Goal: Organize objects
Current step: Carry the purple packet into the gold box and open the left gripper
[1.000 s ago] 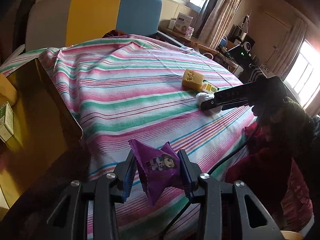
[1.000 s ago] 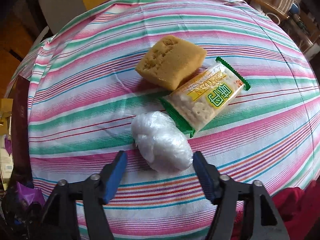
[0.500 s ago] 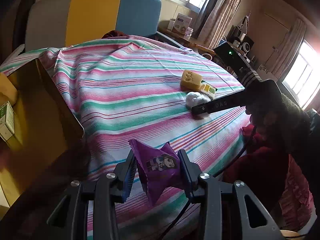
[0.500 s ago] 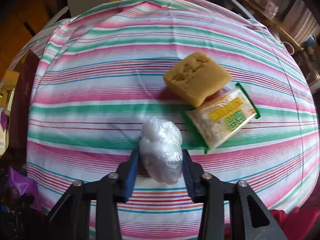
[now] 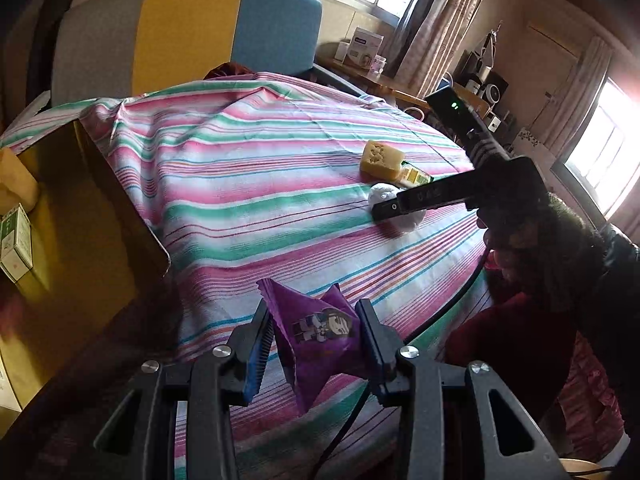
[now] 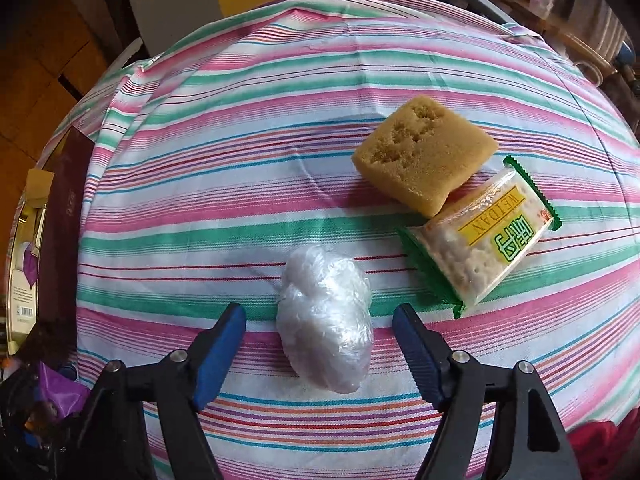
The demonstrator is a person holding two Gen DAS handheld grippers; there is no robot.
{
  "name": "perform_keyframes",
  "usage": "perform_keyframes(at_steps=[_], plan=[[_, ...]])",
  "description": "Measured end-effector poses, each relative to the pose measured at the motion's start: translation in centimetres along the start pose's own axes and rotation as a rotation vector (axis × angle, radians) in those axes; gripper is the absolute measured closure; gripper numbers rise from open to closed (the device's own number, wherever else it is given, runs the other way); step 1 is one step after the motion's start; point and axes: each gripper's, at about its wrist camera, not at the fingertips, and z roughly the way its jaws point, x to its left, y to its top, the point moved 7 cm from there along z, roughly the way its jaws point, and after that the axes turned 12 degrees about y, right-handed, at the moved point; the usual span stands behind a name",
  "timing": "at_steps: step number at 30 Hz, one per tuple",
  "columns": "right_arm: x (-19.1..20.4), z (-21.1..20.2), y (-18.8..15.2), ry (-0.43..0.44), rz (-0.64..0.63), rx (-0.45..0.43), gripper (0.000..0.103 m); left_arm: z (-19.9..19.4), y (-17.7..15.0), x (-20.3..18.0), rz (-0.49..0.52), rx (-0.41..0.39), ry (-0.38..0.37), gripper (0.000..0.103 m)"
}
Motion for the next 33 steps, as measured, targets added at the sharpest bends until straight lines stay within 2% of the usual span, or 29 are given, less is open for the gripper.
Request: perform_keyframes(at_steps=[2, 7, 11, 17, 20, 33], plan=[[0.1, -0.2, -0.5, -0.045, -0.025, -0.009, 0.066, -0.8, 0.4, 0.3, -0.008, -0.012, -0.001, 0.062], [1.2, -0.2, -1.1, -0.055, -0.077, -0.006, 0.066, -3.8, 1.8, 3.3, -0.082, -0.062, 0.033, 0.062], [1.6, 0.1, -0.8, -0.057, -0.090, -0.008, 0.066, -5.6, 2.8, 8.5, -0.184, -0.068, 0.118, 0.062], [2.1, 0.0, -0.9, -0.058, -0.126, -0.004, 0.066, -5.1, 2.3, 16.9, -0.294, 0.021, 0.252, 0.062], [2.0, -0.2, -1.1, -0.058, -0.124, -0.006, 0.066, -4.3, 1.5, 19.4, -0.307, 0.059, 0.305, 0.062], [3.1, 0.9, -0.5, -0.052, -0.135, -0.003, 0.066, -0.9, 0.9, 21.4, -0.241, 0.150, 0.400, 0.062]])
